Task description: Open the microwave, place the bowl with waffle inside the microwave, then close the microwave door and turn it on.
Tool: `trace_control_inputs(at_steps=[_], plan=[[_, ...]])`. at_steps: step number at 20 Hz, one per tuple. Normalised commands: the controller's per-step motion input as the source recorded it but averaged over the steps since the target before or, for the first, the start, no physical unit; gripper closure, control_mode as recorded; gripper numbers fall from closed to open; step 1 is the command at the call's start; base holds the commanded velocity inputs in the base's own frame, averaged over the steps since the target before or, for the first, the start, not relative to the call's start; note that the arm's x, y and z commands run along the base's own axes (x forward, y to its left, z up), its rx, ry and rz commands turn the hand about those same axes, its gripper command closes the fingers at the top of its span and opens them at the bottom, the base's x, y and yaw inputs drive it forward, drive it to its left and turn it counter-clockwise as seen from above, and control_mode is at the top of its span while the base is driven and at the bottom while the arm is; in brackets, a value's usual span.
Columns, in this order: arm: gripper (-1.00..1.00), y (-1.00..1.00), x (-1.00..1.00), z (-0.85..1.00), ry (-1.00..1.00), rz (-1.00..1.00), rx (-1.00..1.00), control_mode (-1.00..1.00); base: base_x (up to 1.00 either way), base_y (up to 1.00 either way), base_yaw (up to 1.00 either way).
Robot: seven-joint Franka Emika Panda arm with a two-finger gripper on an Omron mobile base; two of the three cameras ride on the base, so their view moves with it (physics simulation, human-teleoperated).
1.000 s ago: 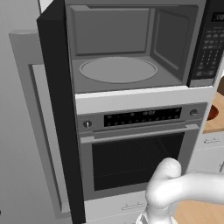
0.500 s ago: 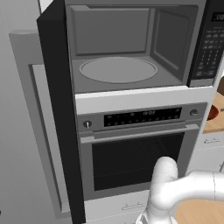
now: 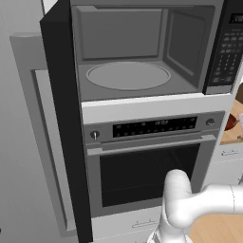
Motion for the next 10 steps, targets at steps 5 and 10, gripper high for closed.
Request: trace_control_inputs(at_steps=[5,10], plan=[[-1.00,0.00,0.34,-0.19,0.00,0.00,0.00,-1.00,0.00,0.00,0.00],[-1.00,0.00,0.39,-0.01,0.00,0.00,0.00,-1.00,0.00,0.00,0.00]])
